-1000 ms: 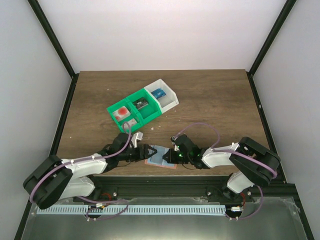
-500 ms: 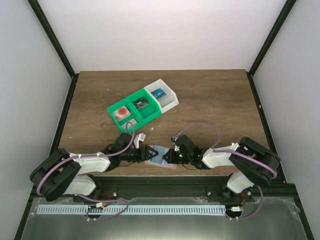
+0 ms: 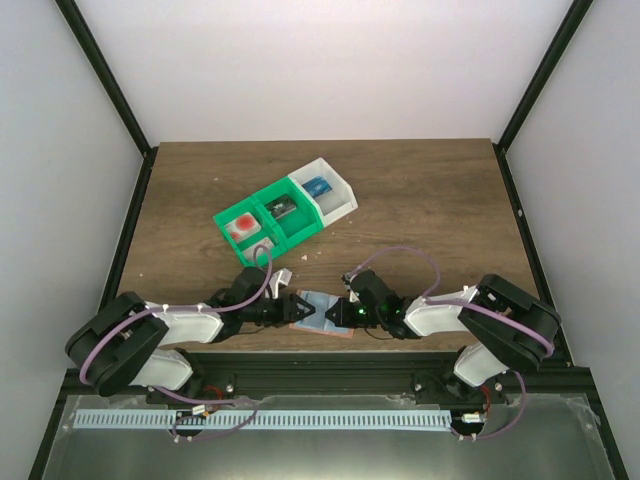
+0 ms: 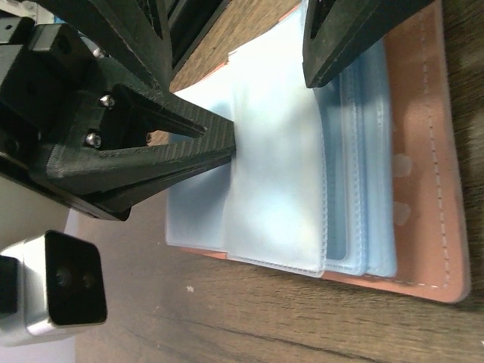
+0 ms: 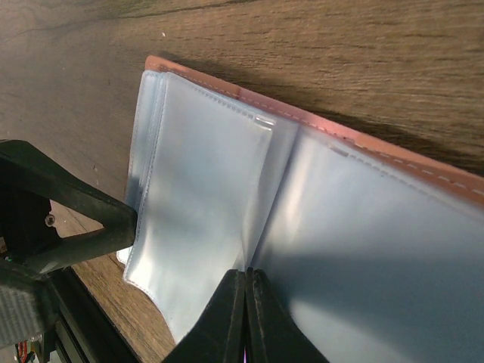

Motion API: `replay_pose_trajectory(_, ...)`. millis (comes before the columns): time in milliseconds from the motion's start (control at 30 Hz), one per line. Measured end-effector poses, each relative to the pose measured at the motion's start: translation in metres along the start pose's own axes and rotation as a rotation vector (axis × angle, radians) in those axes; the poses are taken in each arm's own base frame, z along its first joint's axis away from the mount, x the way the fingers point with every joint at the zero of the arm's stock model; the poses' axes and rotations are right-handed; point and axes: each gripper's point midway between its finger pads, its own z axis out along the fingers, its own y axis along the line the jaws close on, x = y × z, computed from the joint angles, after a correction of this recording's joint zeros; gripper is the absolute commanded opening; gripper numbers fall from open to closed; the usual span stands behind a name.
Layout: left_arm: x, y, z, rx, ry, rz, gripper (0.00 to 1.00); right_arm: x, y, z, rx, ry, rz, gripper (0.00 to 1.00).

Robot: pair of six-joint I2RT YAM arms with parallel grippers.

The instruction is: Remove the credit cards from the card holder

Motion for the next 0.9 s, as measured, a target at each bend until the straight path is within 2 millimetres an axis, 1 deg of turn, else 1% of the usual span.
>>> replay_pose_trajectory(133,0.001,0.005,0.0,-0.022,0.002,-0.001,0.39,0.0,0.0,0.0,0.0,0.0,0.0,0.02)
replay_pose_trajectory(200,0.001,0.006,0.0,-0.028,0.002,0.003,0.37,0.0,0.0,0.0,0.0,0.0,0.0,0.02)
replay_pose_trajectory(900,0.008,-0.004,0.003,0.047,0.02,-0.03,0.37,0.0,0.0,0.0,-0.002,-0.001,-0.001,0.02)
